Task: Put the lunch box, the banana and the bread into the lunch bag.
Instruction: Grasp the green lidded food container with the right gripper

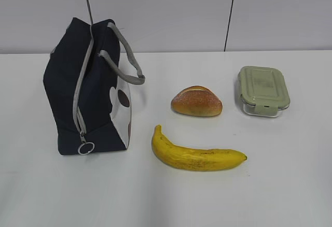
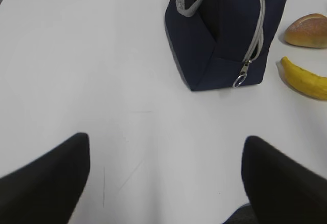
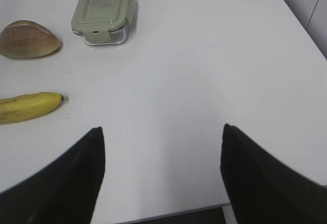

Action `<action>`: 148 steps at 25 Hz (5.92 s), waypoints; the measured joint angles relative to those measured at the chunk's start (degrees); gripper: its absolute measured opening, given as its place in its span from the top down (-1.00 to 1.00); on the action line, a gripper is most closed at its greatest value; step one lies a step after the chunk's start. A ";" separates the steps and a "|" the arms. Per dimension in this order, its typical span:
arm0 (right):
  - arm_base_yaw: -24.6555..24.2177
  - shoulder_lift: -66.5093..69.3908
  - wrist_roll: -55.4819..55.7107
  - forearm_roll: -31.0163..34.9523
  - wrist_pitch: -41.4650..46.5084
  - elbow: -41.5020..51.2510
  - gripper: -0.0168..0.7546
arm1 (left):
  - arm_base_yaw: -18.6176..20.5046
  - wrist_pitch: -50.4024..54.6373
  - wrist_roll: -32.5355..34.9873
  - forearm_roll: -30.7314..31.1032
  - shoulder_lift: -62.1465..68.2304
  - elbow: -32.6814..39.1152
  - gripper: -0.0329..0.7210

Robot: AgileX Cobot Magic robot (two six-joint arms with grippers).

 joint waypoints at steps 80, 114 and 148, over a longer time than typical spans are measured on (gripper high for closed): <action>0.00 0.00 0.00 0.00 0.00 0.00 -0.40 | -0.12 -9.48 19.00 -30.69 101.17 -54.42 -0.03; 0.00 0.00 0.00 -0.02 0.00 0.00 -0.40 | -0.12 -9.07 19.00 -32.12 101.48 -54.42 0.92; 0.00 28.47 -2.45 0.91 -12.66 -7.14 -0.40 | -0.12 -8.50 19.00 -32.19 101.48 -54.42 0.92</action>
